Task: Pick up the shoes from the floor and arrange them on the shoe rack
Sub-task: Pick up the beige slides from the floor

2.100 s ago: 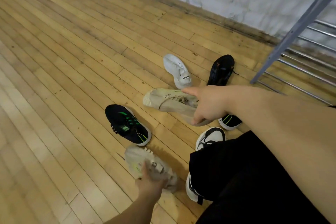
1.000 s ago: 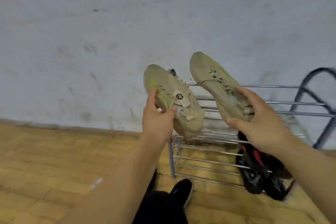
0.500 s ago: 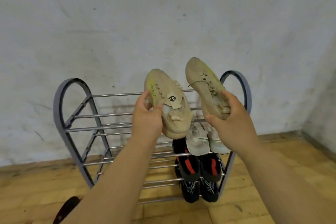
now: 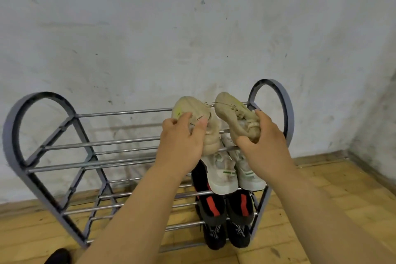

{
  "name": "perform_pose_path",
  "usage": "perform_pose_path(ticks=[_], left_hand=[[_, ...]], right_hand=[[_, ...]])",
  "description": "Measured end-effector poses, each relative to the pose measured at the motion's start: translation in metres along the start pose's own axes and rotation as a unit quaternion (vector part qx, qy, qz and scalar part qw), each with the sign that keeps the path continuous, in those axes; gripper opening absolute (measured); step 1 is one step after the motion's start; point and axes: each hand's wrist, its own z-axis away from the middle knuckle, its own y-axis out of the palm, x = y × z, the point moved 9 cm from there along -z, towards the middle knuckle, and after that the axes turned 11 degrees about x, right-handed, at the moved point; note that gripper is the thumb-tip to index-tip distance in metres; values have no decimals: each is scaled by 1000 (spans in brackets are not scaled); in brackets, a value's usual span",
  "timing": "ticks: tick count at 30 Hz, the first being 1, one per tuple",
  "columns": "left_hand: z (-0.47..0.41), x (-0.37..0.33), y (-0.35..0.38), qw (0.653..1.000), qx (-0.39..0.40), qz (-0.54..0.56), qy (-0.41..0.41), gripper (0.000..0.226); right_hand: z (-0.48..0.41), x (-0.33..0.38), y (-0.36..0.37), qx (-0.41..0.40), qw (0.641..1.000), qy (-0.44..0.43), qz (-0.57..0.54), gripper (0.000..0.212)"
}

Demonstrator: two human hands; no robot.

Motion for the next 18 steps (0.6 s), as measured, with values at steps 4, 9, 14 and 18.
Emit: perform_pose_path(ticks=[4,9,14,18], left_hand=[[8,-2,4,999,14,-37,-14,84],[8,4,10,997,62,-37,-23,108],[6,7,12,999,43,-24,-10,114],[6,4,19,999,20,-24,7,110]], right_hand=[[6,0,-1,2,1000,-1,25,48],[13,-2,-7,-14,998,17,58,59],[16,-6,-8,-10,997,36,62,62],[17,-9,-6,-19,997,34,61,65]])
